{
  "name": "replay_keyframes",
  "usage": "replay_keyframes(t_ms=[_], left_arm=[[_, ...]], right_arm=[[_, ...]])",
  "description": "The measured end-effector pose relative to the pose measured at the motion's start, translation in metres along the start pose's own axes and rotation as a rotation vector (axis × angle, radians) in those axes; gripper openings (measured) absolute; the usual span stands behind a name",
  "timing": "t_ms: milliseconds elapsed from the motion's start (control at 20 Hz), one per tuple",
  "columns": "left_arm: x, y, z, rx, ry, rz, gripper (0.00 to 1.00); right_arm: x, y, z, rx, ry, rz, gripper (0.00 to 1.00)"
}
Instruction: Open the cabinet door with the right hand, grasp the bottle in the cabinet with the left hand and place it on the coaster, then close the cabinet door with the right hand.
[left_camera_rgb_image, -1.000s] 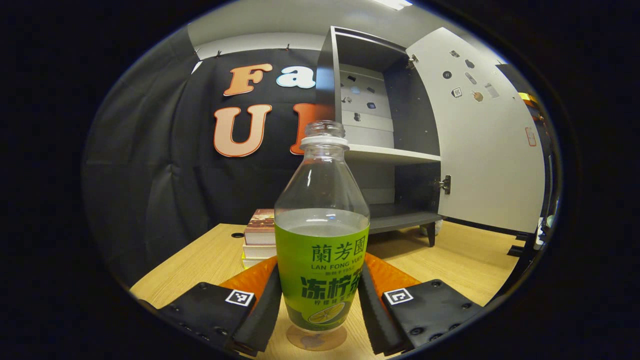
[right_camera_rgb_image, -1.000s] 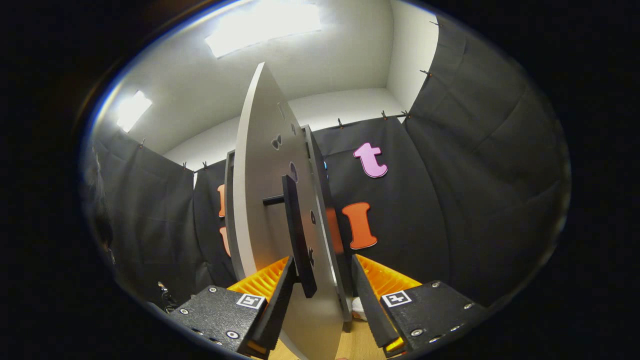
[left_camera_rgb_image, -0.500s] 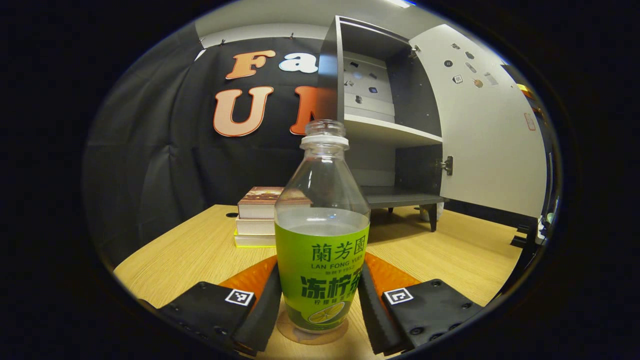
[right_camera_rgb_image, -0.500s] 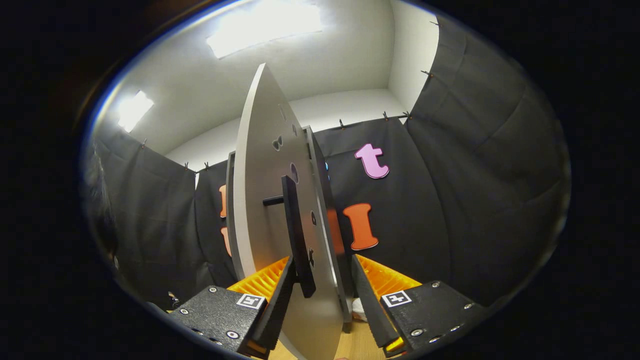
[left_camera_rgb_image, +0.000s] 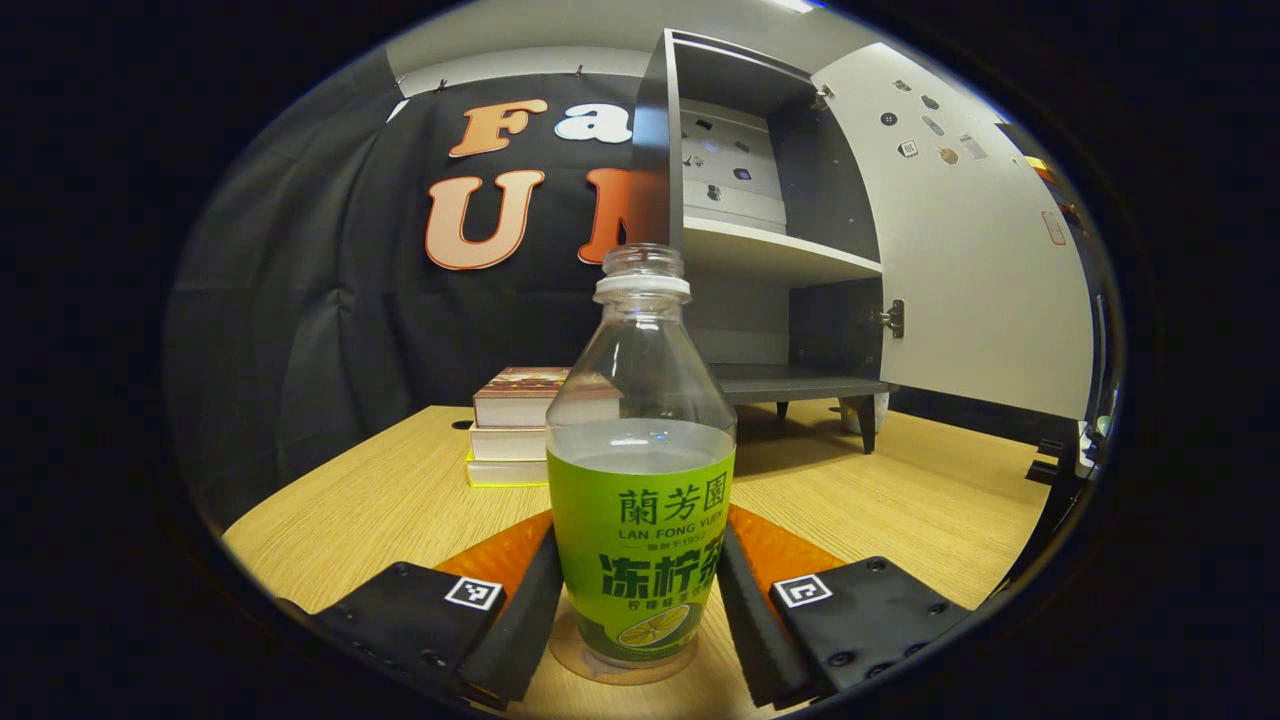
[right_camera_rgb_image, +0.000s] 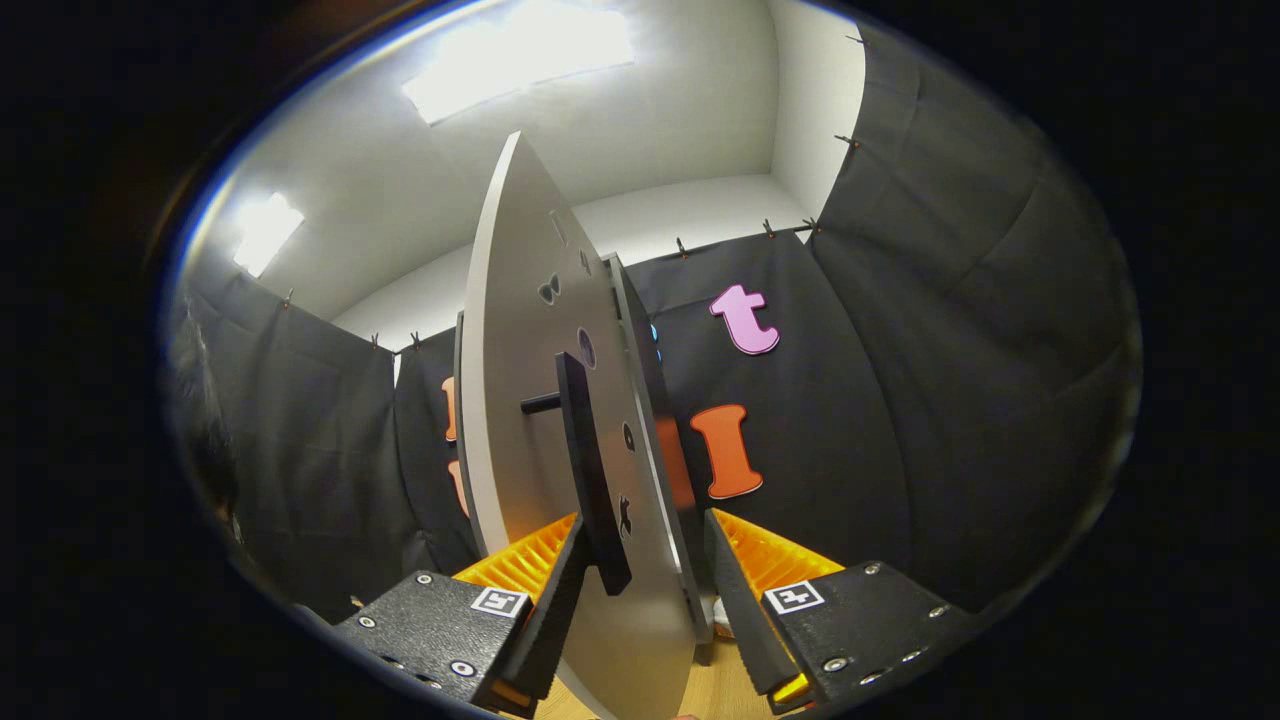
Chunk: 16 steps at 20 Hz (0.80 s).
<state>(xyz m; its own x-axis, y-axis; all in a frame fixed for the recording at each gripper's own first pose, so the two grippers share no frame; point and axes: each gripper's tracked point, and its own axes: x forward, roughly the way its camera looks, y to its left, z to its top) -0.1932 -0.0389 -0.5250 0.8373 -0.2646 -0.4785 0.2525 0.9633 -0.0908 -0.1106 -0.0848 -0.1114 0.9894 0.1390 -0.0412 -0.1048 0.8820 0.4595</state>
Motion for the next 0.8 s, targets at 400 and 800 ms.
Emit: replay_keyframes(t_ms=[400, 800], left_arm=[[-0.009, -0.002, 0.025, 0.033, -0.019, 0.01, 0.85], [-0.023, -0.001, 0.088, 0.077, -0.053, 0.042, 0.93]], right_arm=[[0.0, 0.001, 0.0, 0.004, -0.004, 0.01, 0.71], [0.0, 0.001, 0.0, -0.022, 0.007, 0.014, 0.71]])
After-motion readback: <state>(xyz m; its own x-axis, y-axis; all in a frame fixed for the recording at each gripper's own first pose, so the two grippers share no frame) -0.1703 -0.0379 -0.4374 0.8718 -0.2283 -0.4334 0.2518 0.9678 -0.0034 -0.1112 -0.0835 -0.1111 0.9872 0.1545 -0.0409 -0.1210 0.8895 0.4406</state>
